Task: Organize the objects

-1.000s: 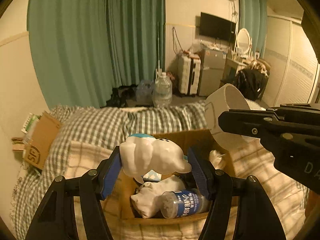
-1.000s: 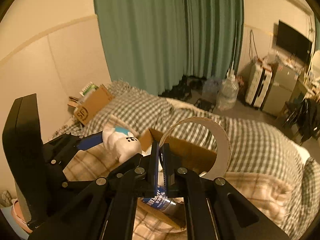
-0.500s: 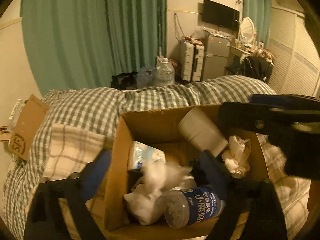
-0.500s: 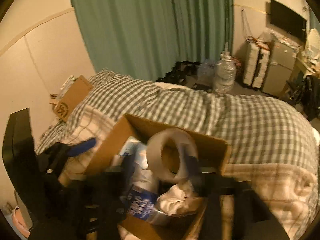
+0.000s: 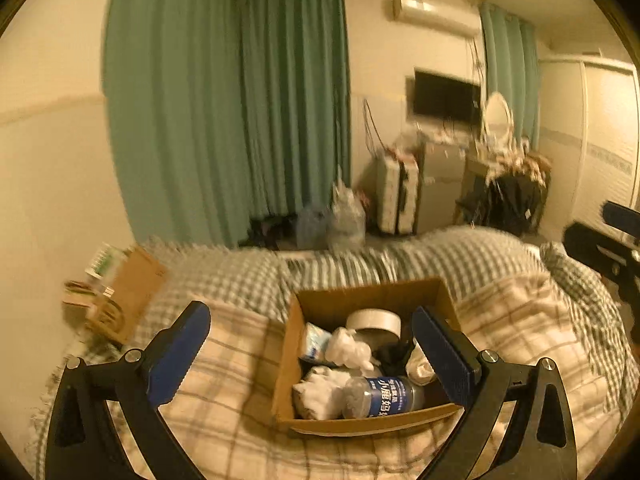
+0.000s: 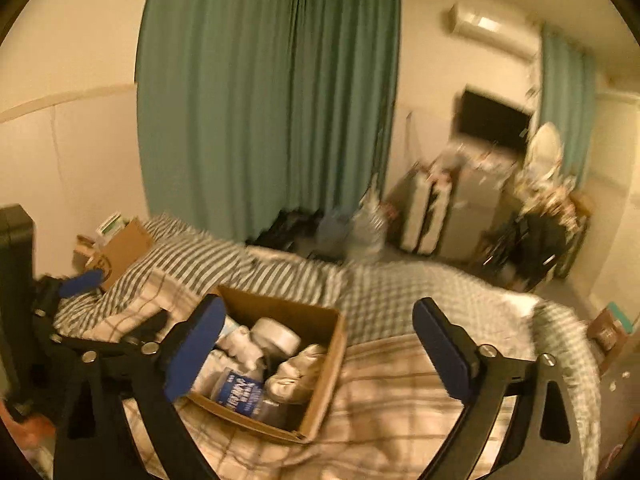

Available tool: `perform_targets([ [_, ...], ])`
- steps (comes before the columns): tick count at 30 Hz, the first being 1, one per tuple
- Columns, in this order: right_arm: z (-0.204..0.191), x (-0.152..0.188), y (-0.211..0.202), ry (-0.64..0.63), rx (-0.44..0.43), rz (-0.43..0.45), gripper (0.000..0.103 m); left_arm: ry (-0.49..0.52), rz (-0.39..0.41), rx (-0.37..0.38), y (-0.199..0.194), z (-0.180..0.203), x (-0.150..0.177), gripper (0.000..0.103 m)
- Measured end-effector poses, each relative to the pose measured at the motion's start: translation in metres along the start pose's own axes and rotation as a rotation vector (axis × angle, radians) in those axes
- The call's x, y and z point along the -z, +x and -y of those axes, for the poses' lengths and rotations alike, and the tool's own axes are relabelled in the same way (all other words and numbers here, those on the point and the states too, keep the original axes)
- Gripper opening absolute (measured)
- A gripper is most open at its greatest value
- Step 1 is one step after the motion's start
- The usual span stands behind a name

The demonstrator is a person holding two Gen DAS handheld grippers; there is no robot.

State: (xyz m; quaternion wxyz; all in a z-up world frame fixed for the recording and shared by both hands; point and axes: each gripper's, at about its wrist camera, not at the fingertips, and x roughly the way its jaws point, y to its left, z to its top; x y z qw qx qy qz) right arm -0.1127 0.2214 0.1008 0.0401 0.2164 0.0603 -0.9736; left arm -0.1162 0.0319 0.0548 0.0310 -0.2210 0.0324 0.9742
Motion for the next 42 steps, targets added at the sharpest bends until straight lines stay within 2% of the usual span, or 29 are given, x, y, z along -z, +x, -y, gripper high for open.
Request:
perform_targets([
  [2,-0.005,0.004,-0.029,-0.017,0.059,0.068,0.103,0.001,0.056,-0.005,-0.028,-0.004,0.001,0.103],
  [5,-0.006,0.013,-0.060,0.004,0.092,0.124,0.103,0.002,0.101,-0.016,-0.057,-0.008,0.009,0.103],
  [11,-0.015,0.045,-0.085,0.081,0.103,0.151,0.103,-0.025,0.117,-0.043,-0.081,-0.019,0.036,0.103],
  [15,-0.025,0.070,-0.079,0.076,0.120,0.157,0.103,-0.016,0.101,-0.054,-0.079,-0.020,0.052,0.103],
  [19,-0.026,0.079,-0.064,0.088,0.090,0.122,0.103,-0.031,0.093,-0.041,-0.075,-0.021,0.063,0.103],
  [25,-0.027,0.091,-0.055,0.074,0.112,0.113,0.103,-0.040,0.089,-0.045,-0.072,-0.021,0.067,0.103],
  [42,-0.028,0.094,-0.053,0.083,0.108,0.098,0.103,-0.044,0.093,-0.041,-0.074,-0.021,0.069,0.103],
])
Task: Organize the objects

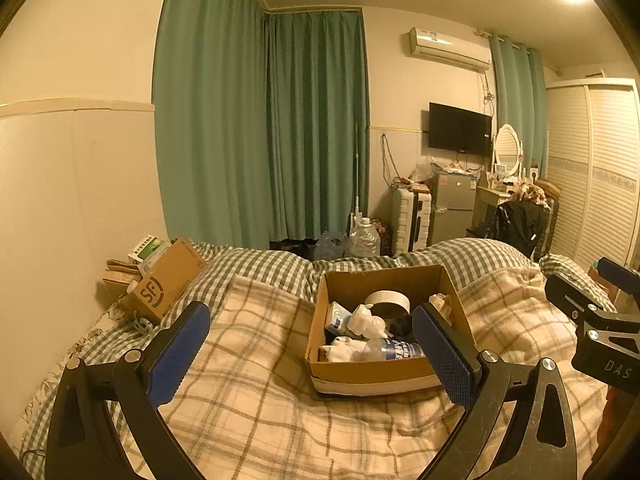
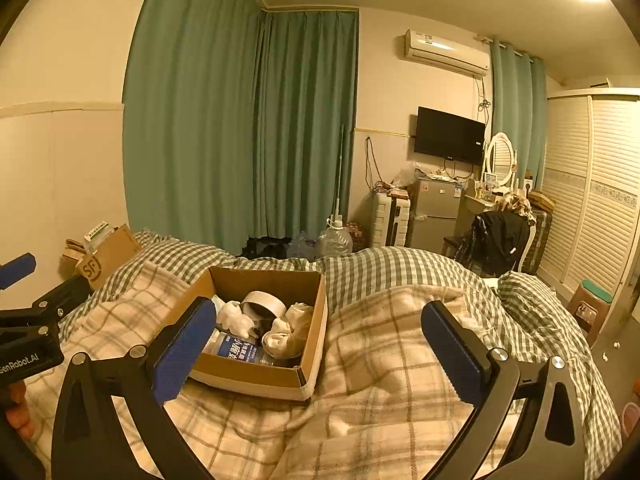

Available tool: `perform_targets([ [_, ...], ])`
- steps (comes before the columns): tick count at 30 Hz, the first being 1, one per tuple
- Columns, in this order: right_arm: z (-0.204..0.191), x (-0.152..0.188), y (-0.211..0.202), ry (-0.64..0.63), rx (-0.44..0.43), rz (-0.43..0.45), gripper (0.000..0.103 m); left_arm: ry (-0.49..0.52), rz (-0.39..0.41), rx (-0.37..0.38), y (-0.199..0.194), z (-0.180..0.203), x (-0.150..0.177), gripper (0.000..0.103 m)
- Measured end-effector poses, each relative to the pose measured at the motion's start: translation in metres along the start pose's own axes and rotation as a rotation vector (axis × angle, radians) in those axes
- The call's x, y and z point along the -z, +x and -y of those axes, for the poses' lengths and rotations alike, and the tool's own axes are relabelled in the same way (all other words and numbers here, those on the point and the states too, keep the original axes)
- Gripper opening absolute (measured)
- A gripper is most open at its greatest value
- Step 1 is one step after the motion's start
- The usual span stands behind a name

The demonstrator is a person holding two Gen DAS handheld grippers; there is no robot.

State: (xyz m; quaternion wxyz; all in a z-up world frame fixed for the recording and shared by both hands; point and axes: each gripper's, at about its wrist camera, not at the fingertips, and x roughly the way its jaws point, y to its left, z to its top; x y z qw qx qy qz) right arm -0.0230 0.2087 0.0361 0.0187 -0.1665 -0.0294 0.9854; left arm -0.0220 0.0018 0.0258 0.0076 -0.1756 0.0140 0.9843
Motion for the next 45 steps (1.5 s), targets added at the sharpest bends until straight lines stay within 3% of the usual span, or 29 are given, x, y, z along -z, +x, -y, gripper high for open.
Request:
perform_targets([
  [45,-0.0020,0.0058,0.0045,-0.002,-0.006,-0.022,0.103,-0.009,-0.017,-0.008,0.0008,-0.0006,0.0064,0.103],
])
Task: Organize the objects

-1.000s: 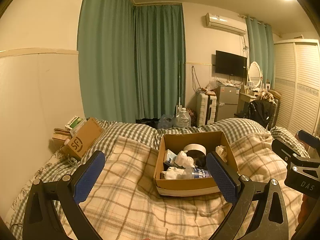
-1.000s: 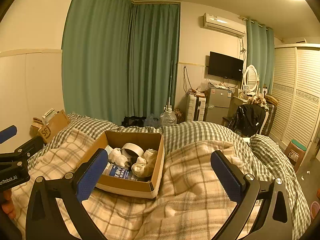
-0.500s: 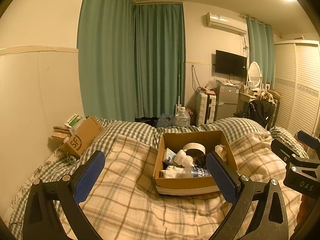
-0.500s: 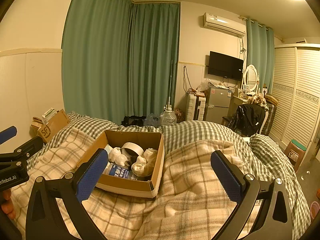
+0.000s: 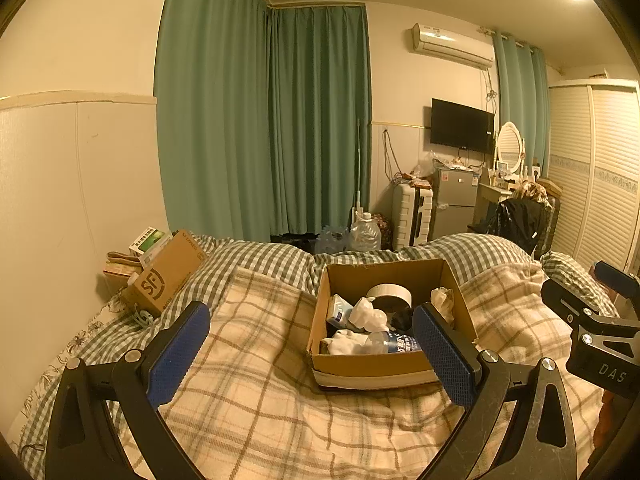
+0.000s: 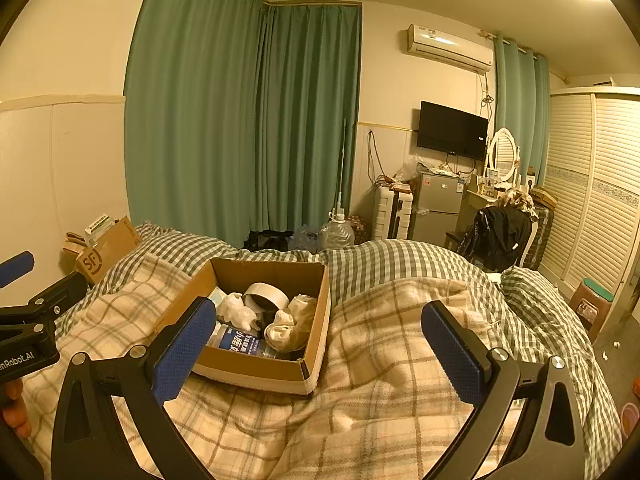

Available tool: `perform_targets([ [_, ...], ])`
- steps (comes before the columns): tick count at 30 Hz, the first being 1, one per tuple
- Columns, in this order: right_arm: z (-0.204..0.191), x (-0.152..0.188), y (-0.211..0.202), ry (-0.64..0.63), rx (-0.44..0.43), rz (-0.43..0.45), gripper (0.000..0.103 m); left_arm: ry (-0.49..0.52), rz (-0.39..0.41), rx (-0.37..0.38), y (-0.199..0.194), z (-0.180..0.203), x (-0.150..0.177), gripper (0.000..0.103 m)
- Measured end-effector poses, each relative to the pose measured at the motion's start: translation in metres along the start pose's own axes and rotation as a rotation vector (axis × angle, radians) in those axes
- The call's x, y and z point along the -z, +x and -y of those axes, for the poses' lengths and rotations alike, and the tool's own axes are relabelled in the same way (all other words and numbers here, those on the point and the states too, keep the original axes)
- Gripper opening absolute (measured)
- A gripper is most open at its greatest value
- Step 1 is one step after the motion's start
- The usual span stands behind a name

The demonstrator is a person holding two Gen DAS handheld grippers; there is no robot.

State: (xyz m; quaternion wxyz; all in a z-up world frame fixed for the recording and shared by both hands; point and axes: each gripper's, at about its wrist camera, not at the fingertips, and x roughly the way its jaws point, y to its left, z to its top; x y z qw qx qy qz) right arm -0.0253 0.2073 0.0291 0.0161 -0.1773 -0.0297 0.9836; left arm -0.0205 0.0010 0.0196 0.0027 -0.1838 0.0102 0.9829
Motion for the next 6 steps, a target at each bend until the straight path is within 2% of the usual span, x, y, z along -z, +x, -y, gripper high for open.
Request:
perform_targets([
  [6,0.0009,0.0014,0.0004,-0.001,-0.004,-0.004,0.103,-0.004,-0.003,-0.003,0.0002,-0.0003,0.0006,0.103],
])
